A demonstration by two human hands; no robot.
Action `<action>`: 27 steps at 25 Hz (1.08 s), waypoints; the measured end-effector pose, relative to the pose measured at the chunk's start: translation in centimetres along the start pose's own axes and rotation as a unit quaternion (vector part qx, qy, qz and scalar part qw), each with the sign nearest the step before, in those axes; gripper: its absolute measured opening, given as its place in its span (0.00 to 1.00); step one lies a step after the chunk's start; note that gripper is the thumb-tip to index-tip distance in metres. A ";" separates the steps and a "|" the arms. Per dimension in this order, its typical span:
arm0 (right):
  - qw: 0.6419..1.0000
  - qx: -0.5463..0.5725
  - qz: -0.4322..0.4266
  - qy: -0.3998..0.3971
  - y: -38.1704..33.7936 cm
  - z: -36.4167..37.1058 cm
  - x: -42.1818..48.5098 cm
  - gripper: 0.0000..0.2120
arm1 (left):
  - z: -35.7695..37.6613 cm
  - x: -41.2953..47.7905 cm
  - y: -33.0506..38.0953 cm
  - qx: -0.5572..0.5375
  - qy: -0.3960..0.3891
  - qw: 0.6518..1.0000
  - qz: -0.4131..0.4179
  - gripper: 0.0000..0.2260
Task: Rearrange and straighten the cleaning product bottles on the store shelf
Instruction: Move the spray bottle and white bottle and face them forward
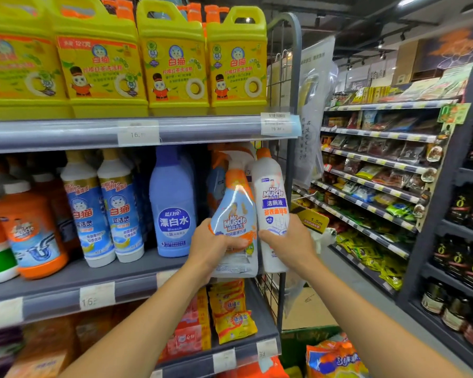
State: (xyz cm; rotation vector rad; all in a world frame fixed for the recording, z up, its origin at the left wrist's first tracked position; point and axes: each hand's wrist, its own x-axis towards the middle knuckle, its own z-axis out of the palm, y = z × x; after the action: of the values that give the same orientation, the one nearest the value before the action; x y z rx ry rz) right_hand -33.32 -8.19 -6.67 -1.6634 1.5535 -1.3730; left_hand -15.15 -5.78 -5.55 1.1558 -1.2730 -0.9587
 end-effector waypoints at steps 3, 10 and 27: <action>0.998 0.034 0.006 -0.050 -0.9 0.3 -2.9 0.23 | -1.5 -3.3 0.0 0.004 0.006 1.000 -0.012 0.21; 0.980 0.121 0.038 -0.155 -4.3 2.8 -11.9 0.18 | -9.3 -12.9 -0.8 0.010 0.044 0.998 -0.050 0.23; 0.929 0.173 -0.020 -0.326 -18.5 21.3 -23.8 0.21 | -34.9 -26.9 -0.2 -0.074 0.246 0.964 -0.065 0.21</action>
State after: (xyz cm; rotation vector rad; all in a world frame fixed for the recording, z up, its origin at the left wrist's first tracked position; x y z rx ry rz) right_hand -2.74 12.47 -6.89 -1.6865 0.8457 -0.8954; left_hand 17.09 24.11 -9.11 1.2701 -0.7233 -0.7798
